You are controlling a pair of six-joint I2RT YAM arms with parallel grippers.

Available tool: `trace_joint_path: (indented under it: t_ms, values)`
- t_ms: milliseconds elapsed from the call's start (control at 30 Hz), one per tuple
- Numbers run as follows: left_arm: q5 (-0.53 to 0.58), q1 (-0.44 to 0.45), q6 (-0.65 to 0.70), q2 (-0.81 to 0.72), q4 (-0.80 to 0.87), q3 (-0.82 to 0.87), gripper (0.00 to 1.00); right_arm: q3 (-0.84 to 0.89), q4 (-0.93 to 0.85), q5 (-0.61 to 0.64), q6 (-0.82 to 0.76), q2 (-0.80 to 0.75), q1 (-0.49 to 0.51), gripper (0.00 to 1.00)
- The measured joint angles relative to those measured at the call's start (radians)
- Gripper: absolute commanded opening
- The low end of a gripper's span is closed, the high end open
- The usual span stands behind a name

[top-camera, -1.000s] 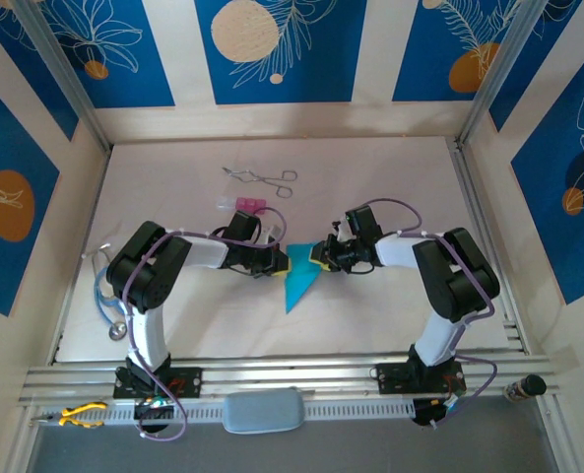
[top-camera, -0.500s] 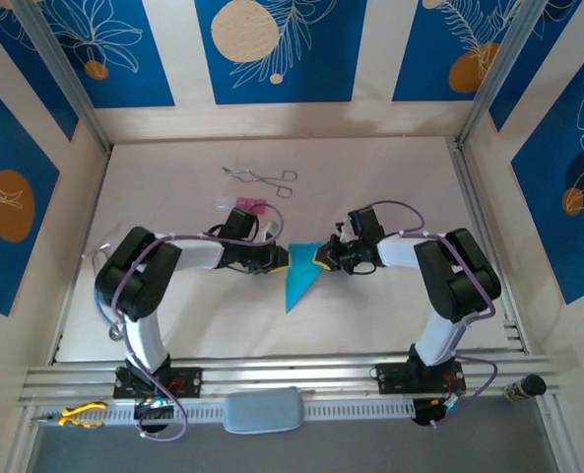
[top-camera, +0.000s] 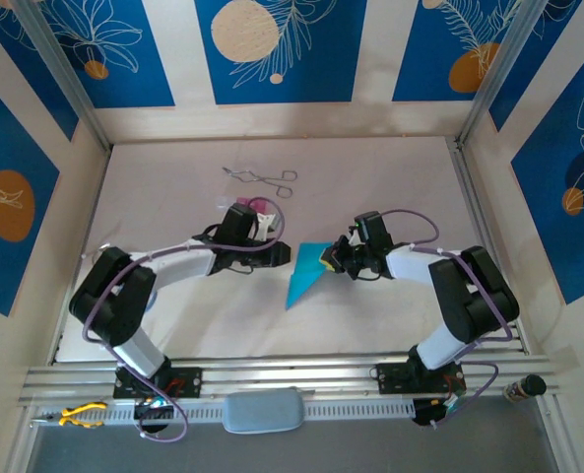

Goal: Fold a paper plane with a square sheet of paper (pick it up from the middle)
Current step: Fold the wing for the fifth time at the center of the table.

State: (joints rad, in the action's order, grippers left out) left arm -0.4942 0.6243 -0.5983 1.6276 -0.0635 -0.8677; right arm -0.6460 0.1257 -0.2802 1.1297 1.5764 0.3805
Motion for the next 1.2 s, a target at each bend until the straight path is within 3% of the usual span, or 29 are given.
trace_joint_path:
  t_ms: [433,667,1033,1200]
  values:
    - [0.301,0.191,0.2,-0.192,0.015,0.114,0.31,0.032,0.02,0.046,0.082,-0.01,0.023,0.01]
    - [0.355,0.243,0.304,-0.232,-0.076,0.203,0.34,0.032,0.02,0.049,0.085,-0.01,0.033,0.01]
    - [0.43,0.361,0.439,-0.232,-0.132,0.224,0.51,0.032,0.02,0.065,0.115,-0.01,0.043,0.01]
    - [0.443,0.391,0.478,-0.222,-0.131,0.225,0.53,0.032,0.02,0.068,0.122,-0.01,0.048,0.01]
